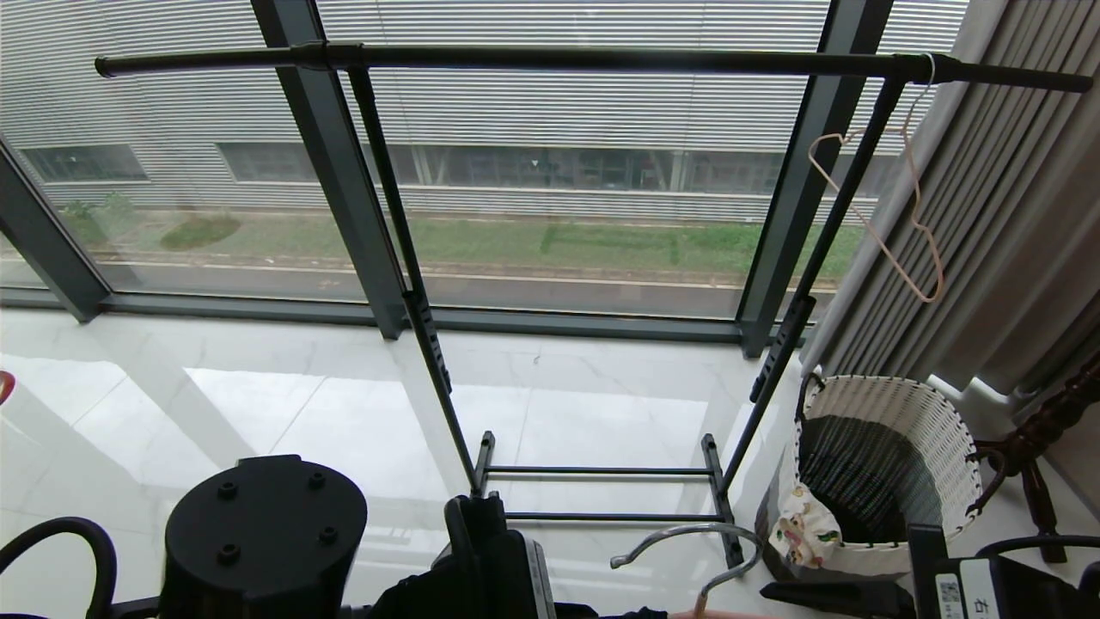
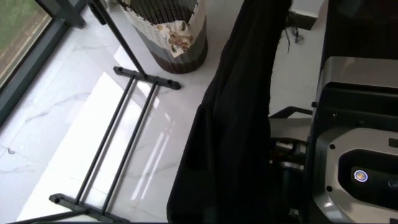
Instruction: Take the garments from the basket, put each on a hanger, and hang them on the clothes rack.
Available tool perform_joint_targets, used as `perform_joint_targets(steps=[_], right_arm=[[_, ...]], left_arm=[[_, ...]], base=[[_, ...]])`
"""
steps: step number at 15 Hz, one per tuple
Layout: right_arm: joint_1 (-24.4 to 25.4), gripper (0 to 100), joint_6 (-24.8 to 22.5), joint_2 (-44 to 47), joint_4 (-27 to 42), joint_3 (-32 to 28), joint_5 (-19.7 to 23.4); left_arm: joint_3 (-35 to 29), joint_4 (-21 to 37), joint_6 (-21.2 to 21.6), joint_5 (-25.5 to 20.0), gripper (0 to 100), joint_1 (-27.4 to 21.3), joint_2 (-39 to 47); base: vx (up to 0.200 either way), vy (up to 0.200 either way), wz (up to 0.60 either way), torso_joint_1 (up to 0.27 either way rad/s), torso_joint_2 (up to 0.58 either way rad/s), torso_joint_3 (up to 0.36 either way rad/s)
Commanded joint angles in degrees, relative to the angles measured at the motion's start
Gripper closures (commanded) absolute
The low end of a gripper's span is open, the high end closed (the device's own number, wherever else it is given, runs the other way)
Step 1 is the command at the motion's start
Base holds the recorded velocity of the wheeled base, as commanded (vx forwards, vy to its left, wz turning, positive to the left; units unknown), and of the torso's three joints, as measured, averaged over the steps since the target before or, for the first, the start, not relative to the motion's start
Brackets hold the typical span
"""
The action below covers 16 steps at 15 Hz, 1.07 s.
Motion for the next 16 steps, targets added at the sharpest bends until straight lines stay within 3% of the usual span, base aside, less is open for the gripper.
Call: perform_joint_targets(steps=[1,6,8,12,13,16], right_arm=[[-0.08,0,0.01,-0.03,0.07,0.56,-0.23],[-7.9,0,0.01,-1.26,-0.19,1.62,-1.37],[-7.99,0,0.01,-1.26,-0.1,1.7,-1.28],[-7.81,0,0.27,-0.56,-0.19,3.73,-0.58],[-7.9,0,1.68,-0.21,-0.45,4.96,-0.58],[-7.99,0,16.71,0.67,-5.55,6.89,-1.02]], left_arm=[[-0.07,-0.03,-0.3,0.34,100,0.07,1.19],[1.96,-0.12,-1.27,4.56,100,2.54,3.65],[2.13,-0.21,-1.36,5.96,100,5.79,5.76],[-7.89,-2.41,-2.23,5.35,100,13.17,6.64],[-9.82,-2.41,-3.9,5.35,100,13.26,5.49],[-11.4,-2.41,-4.26,5.44,100,12.29,2.15]], base=[[0.0,0.0,0.0,0.0,0.0,0.0],[0.0,0.0,0.0,0.0,0.0,0.0],[0.0,0.0,0.0,0.0,0.0,0.0],[0.0,0.0,0.0,0.0,0.0,0.0],[0.0,0.0,0.0,0.0,0.0,0.0],[0.0,0.0,0.0,0.0,0.0,0.0]])
